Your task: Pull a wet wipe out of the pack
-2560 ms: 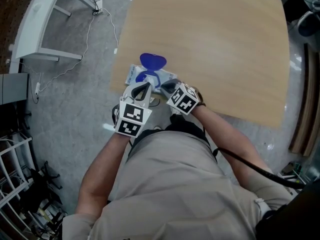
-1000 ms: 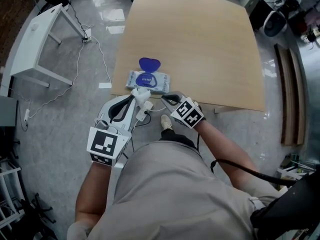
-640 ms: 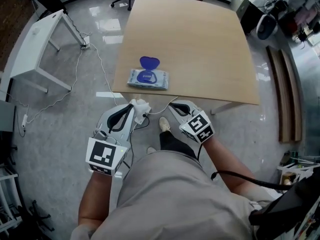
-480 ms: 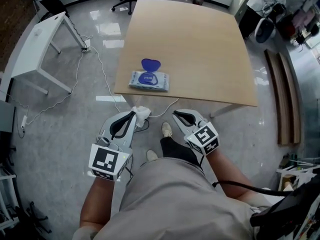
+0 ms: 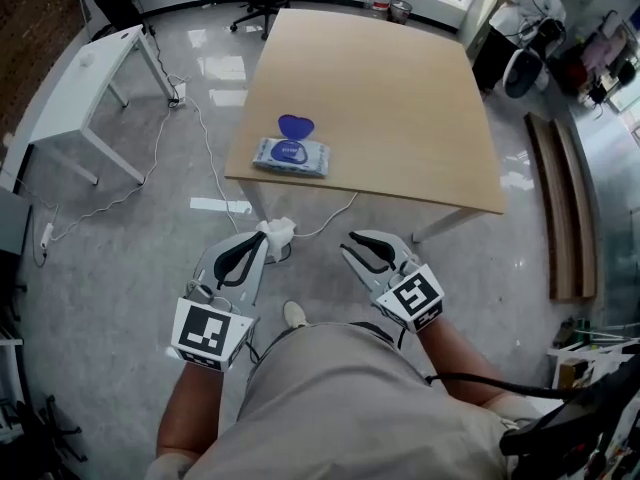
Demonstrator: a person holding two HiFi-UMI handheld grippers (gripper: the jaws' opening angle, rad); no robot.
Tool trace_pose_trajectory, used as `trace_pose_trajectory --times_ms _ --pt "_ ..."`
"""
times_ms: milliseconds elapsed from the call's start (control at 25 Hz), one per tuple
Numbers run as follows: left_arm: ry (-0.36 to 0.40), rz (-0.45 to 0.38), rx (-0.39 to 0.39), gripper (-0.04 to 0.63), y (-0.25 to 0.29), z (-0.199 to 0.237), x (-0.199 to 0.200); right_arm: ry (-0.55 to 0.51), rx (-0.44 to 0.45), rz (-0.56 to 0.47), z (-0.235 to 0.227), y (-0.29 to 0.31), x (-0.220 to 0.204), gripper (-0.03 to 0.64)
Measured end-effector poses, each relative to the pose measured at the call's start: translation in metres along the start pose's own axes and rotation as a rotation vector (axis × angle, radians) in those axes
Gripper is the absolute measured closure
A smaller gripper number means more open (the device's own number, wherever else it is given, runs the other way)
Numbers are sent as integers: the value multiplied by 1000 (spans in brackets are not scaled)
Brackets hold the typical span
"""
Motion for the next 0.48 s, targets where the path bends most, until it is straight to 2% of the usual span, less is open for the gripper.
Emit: trace_pose_trajectory --times_ms 240,480 --pt "-8 -6 35 589 -21 -74 38 -28 30 -11 16 -87 -20 532" --pt "-13 -3 63 589 -47 -174 62 -19 70 -19 33 -184 -67 532"
Point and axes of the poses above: the fingertips, and each gripper's own axes: y forward along the fingers, z to its left, x out of its top, the point moved 6 cm from there along -y, backward along the fingers, and after that the axes turned 12 degrees about y, right-handed, at the moved point
